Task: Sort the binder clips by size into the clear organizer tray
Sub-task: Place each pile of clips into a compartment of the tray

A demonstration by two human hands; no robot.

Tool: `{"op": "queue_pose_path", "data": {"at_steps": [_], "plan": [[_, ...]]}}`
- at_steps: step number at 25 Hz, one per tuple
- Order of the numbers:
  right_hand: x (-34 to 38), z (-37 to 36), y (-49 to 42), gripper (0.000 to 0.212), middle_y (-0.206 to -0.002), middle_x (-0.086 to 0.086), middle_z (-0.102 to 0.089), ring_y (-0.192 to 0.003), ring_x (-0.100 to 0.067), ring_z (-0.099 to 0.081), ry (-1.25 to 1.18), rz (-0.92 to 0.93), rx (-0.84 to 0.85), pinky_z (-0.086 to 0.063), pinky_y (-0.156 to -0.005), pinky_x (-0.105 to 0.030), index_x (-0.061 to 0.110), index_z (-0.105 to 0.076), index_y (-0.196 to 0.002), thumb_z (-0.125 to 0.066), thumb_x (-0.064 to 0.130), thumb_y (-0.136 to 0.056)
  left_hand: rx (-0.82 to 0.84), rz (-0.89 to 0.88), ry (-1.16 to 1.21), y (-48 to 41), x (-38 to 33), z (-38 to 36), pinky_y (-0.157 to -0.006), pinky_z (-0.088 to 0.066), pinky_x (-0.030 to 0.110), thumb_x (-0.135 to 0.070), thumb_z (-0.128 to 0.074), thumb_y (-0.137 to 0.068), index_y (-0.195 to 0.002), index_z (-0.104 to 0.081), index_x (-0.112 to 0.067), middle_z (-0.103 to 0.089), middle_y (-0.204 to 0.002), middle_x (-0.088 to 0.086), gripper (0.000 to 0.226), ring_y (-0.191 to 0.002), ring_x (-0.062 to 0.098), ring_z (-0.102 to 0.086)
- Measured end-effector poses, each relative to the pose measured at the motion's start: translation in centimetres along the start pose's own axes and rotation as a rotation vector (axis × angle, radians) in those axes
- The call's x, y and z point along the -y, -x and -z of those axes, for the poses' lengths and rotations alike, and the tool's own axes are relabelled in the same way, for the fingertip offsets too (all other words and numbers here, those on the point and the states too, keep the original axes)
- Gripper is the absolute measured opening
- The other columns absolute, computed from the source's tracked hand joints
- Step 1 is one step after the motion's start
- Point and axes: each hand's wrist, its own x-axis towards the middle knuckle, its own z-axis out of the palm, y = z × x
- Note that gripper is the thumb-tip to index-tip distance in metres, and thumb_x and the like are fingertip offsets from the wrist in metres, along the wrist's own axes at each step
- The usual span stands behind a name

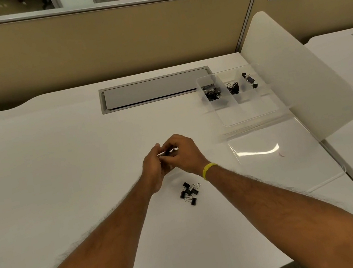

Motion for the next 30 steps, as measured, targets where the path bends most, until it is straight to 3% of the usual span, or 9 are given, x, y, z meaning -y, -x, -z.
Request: {"op": "queue_pose_path", "data": {"at_steps": [2,6,10,12,15,19,22,25,30], "plan": [[0.1,-0.3,-0.1,0.012,-0.09,0.002,-0.064,-0.086,-0.008,-0.064,-0.012,0.059,0.002,-0.056,-0.073,-0.023,0.013,-0.069,-0.086,-0.077,0.017,-0.078,-0.018,0.071,0.189,0.1,-0.2,0.3,-0.075,-0.057,0.035,-0.026,-0.035,-0.102,-0.107,-0.063,-0.002,-0.072,-0.095,0.017,0.038,-0.085,0.024,-0.072],[-1.8,0.4,-0.8,0.01,-0.097,0.005,-0.061,-0.091,-0.011,-0.06,0.184,0.076,-0.069,-0.055,-0.081,-0.035,0.014,-0.067,-0.096,-0.067,0.015,-0.086,-0.143,0.093,0.208,-0.3,-0.1,2.2,-0.072,-0.059,0.035,-0.022,-0.042,-0.099,-0.095,-0.062,-0.001,-0.065,-0.088,0.018,0.029,-0.074,0.025,-0.066],[-3.9,0.9,-1.1,0.053,-0.144,-0.003,-0.042,-0.132,-0.023,-0.039,0.557,-0.08,0.262,-0.041,-0.105,-0.039,0.018,-0.047,-0.137,-0.065,0.024,-0.088,-0.163,0.105,0.231,-0.5,-0.2,3.6,-0.075,-0.057,0.036,-0.022,-0.044,-0.098,-0.095,-0.059,-0.002,-0.062,-0.086,0.017,0.025,-0.075,0.026,-0.065],[-4.2,0.2,-0.8,0.059,-0.157,-0.002,-0.026,-0.143,-0.022,-0.023,0.69,-0.07,0.371,-0.037,-0.109,-0.041,0.023,-0.037,-0.145,-0.06,0.029,-0.091,-0.168,0.1,0.226,-0.7,-0.2,3.8,-0.076,-0.057,0.037,-0.022,-0.045,-0.098,-0.095,-0.059,-0.003,-0.062,-0.086,0.017,0.024,-0.076,0.027,-0.065],[-4.9,-0.8,-0.2,0.044,-0.155,-0.004,-0.03,-0.142,-0.024,-0.025,0.833,0.013,0.357,-0.045,-0.101,-0.044,0.02,-0.045,-0.141,-0.047,0.022,-0.098,-0.181,0.094,0.217,-0.9,-0.2,4.2,-0.074,-0.057,0.037,-0.023,-0.046,-0.098,-0.096,-0.059,-0.003,-0.062,-0.087,0.016,0.024,-0.077,0.027,-0.065],[-5.7,-1.0,0.1,0.032,-0.135,-0.008,-0.05,-0.122,-0.029,-0.044,0.888,0.089,0.274,-0.053,-0.08,-0.044,0.011,-0.06,-0.125,-0.044,0.015,-0.098,-0.196,0.095,0.216,-0.9,-0.2,4.4,-0.072,-0.057,0.036,-0.024,-0.047,-0.098,-0.097,-0.059,-0.003,-0.062,-0.086,0.016,0.025,-0.077,0.027,-0.065],[-5.5,-0.8,-0.2,0.028,-0.116,-0.008,-0.053,-0.107,-0.027,-0.047,0.825,0.074,0.23,-0.052,-0.073,-0.041,0.008,-0.064,-0.116,-0.049,0.016,-0.093,-0.204,0.104,0.22,-0.8,-0.3,4.1,-0.074,-0.058,0.037,-0.024,-0.047,-0.098,-0.097,-0.059,-0.003,-0.062,-0.086,0.016,0.025,-0.076,0.026,-0.065],[-5.5,-0.5,-0.6,0.026,-0.109,-0.004,-0.057,-0.101,-0.023,-0.051,0.677,0.011,0.167,-0.051,-0.077,-0.037,0.01,-0.069,-0.108,-0.059,0.02,-0.086,-0.201,0.106,0.202,-0.6,-0.3,4.0,-0.075,-0.058,0.037,-0.024,-0.046,-0.098,-0.098,-0.058,-0.003,-0.062,-0.085,0.015,0.025,-0.077,0.026,-0.064],[-4.7,-0.2,-0.4,0.014,-0.096,0.003,-0.066,-0.088,-0.008,-0.063,0.07,-0.19,-0.132,-0.055,-0.078,-0.025,0.014,-0.073,-0.091,-0.074,0.016,-0.078,-0.199,0.108,0.183,-0.9,-0.3,3.8,-0.078,-0.057,0.038,-0.024,-0.046,-0.098,-0.098,-0.059,-0.003,-0.062,-0.087,0.016,0.025,-0.078,0.027,-0.064]]}}
